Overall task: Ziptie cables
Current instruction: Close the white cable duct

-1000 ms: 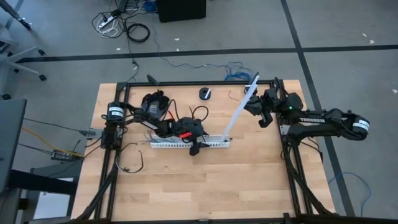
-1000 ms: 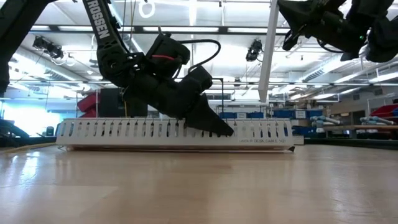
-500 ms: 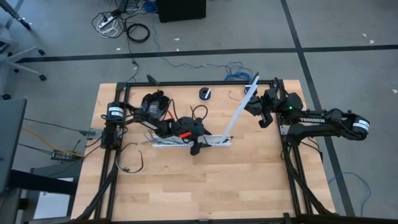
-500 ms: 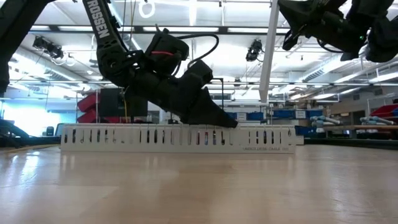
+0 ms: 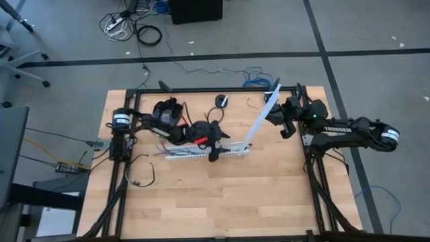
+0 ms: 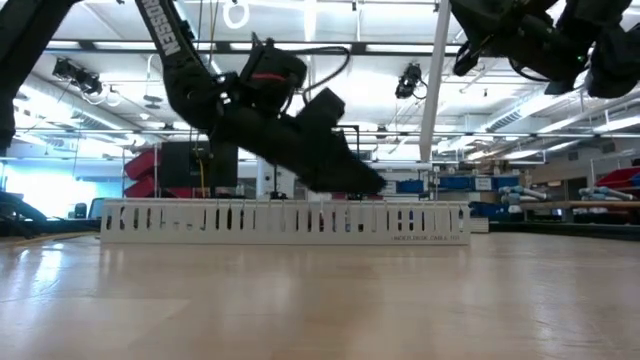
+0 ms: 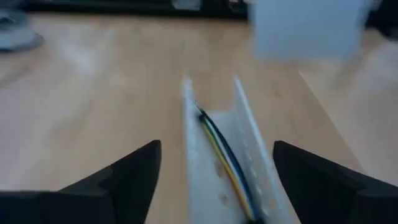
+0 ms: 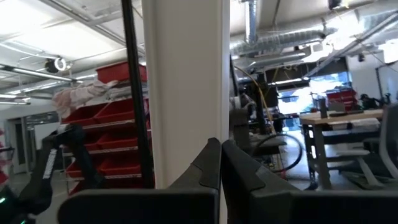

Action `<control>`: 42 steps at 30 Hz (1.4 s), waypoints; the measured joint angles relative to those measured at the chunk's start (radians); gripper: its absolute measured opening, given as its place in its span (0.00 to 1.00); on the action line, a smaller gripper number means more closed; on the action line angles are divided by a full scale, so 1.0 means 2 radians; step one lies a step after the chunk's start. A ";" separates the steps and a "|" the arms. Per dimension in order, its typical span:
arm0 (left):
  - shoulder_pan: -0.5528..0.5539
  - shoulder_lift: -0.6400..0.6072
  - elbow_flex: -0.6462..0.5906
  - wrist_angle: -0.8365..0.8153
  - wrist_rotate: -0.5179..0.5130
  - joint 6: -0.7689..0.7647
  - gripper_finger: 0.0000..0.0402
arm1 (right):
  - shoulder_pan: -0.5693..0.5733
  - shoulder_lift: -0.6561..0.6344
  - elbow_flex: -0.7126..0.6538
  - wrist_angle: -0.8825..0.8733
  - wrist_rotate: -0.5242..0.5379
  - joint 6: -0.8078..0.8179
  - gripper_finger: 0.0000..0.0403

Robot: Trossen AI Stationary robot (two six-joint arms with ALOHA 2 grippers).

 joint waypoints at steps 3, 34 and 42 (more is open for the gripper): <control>0.007 -0.025 0.002 -0.031 0.018 -0.003 0.75 | 0.000 0.000 0.008 0.000 -0.007 0.001 0.00; 0.012 -0.031 0.000 0.165 0.154 -0.413 0.75 | -0.003 -0.001 0.158 0.056 -0.182 -0.013 0.00; 0.013 -0.030 0.000 0.227 0.166 -0.410 0.75 | 0.004 0.007 0.158 0.050 -0.186 -0.014 0.00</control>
